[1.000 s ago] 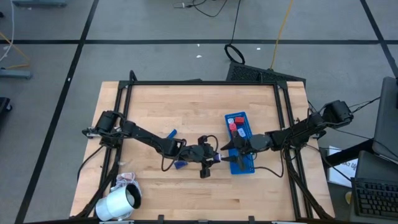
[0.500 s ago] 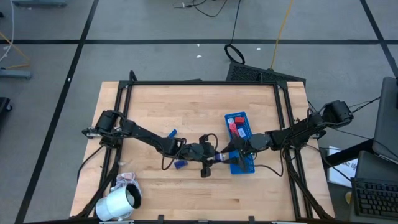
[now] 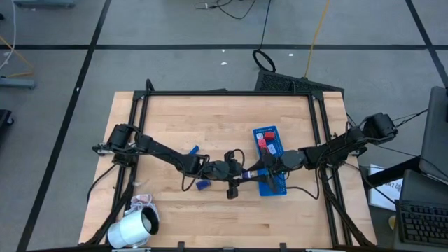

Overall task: Pick & Place Office items
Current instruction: Put the violet charger adapter into the top blue bin

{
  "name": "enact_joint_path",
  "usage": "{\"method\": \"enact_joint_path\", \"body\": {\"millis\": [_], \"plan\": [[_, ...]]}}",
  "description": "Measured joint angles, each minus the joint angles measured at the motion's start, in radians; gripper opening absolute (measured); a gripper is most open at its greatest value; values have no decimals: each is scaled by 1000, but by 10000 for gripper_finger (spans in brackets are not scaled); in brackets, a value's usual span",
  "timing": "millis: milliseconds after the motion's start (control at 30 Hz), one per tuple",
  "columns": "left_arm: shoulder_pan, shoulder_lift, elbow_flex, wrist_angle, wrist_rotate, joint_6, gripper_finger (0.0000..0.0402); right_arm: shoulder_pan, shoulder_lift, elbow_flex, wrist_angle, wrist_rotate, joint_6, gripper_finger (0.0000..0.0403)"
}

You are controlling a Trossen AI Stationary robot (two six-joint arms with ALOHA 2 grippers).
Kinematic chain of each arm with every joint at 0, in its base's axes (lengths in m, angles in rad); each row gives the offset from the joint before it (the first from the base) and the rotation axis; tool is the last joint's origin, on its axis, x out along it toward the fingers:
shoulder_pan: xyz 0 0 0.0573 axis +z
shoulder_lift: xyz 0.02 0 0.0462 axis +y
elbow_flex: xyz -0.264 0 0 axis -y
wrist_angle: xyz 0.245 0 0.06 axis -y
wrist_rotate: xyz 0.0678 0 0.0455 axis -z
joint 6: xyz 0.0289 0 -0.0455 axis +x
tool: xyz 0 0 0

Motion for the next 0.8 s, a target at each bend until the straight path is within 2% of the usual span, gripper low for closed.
{"method": "enact_joint_path", "body": {"millis": [100,300,600,800], "plan": [[0,0,0,-5,-3,-9,134,-2,0,0,-4,4,-4,147],[1,0,0,-13,-10,-28,138,-2,0,-1,-5,9,-25,124],[-2,-15,0,-13,15,-72,224,-3,-2,0,9,-28,-47,123],[-2,-53,-1,-57,46,-22,256,-3,-2,2,31,-27,-54,123]]}}
